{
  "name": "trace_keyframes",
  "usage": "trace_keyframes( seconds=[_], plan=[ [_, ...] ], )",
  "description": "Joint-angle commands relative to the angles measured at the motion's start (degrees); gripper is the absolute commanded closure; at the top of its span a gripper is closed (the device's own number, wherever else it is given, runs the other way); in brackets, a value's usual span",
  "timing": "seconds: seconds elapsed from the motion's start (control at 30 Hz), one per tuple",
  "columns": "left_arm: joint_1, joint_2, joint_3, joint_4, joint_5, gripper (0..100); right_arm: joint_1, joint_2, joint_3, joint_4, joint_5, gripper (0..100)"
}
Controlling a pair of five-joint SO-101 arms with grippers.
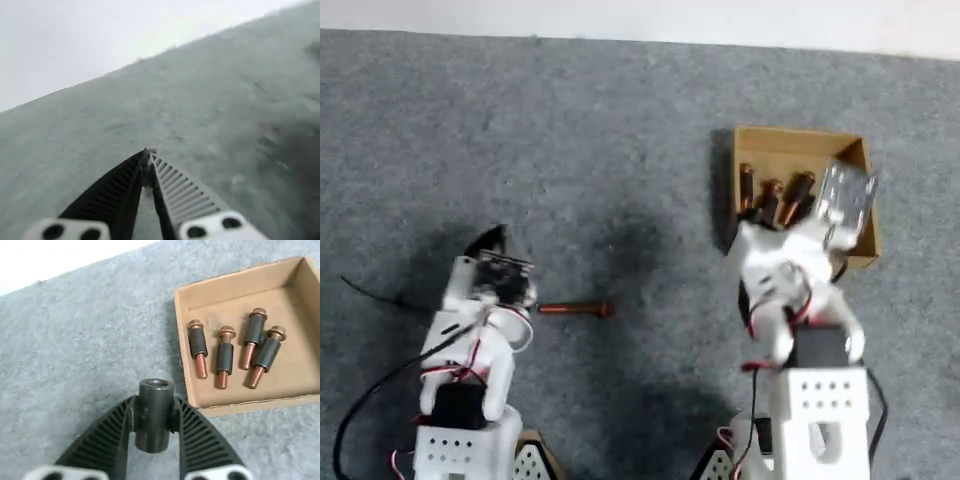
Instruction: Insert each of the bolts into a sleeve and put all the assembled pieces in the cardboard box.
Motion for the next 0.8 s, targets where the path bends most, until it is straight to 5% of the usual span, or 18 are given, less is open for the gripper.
trace_keyframes(
  seconds=[0.0,0.43,0.77],
  plan=[
    [5.14,-1.01,-0.22,2.99,-4.31,100,0.04,-12.79,14.73,-11.82,0.79,99.4],
    [19.47,2.77,-12.88,21.71,-12.57,100,-0.22,-38.2,32.13,-14.46,6.77,99.4],
    [25.63,44.79,-33.19,21.8,-16.18,99,-2.15,-41.63,35.47,-14.46,6.86,99.4]
  ],
)
